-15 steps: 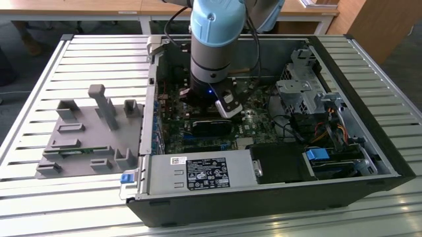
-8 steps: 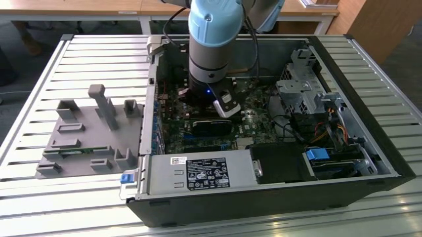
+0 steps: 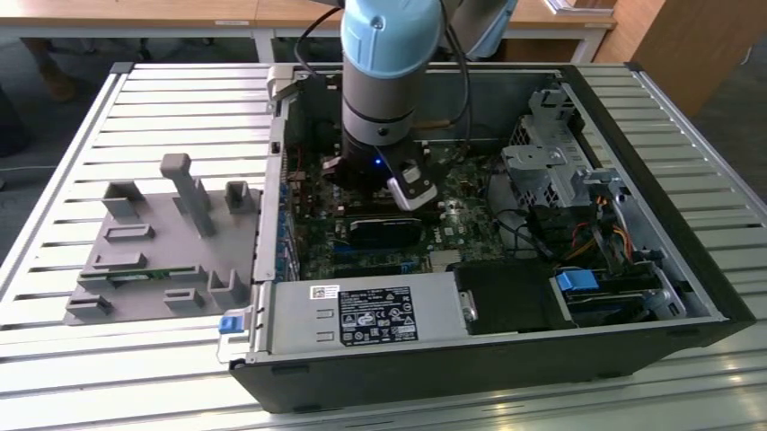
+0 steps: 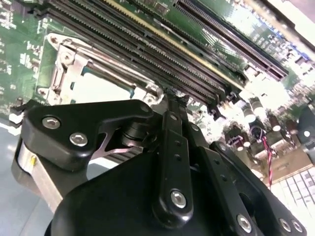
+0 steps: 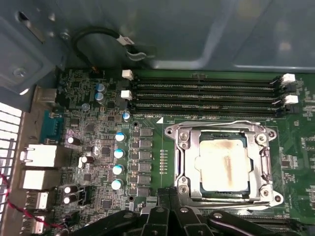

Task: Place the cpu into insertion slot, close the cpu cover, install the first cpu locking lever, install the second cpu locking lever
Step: 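Install the second cpu locking lever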

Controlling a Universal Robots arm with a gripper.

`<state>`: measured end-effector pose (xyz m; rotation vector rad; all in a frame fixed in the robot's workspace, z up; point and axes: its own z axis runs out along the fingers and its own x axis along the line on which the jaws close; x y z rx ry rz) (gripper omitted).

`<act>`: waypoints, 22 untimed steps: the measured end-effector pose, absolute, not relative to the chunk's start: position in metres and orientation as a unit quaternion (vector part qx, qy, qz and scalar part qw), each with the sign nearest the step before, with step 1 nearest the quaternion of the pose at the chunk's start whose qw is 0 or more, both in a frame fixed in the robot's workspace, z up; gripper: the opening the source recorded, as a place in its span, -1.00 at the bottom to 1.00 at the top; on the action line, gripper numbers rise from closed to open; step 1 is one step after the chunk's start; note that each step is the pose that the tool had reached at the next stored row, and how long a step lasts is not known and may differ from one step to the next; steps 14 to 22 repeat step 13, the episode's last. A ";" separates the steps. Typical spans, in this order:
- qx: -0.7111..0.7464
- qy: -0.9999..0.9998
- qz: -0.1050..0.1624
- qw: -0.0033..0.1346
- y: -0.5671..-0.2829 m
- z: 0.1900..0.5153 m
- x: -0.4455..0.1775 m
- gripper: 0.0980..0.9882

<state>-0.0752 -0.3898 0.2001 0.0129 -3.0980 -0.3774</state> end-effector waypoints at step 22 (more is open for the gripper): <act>0.004 -0.993 -0.121 0.010 -0.390 0.229 -0.075 -0.98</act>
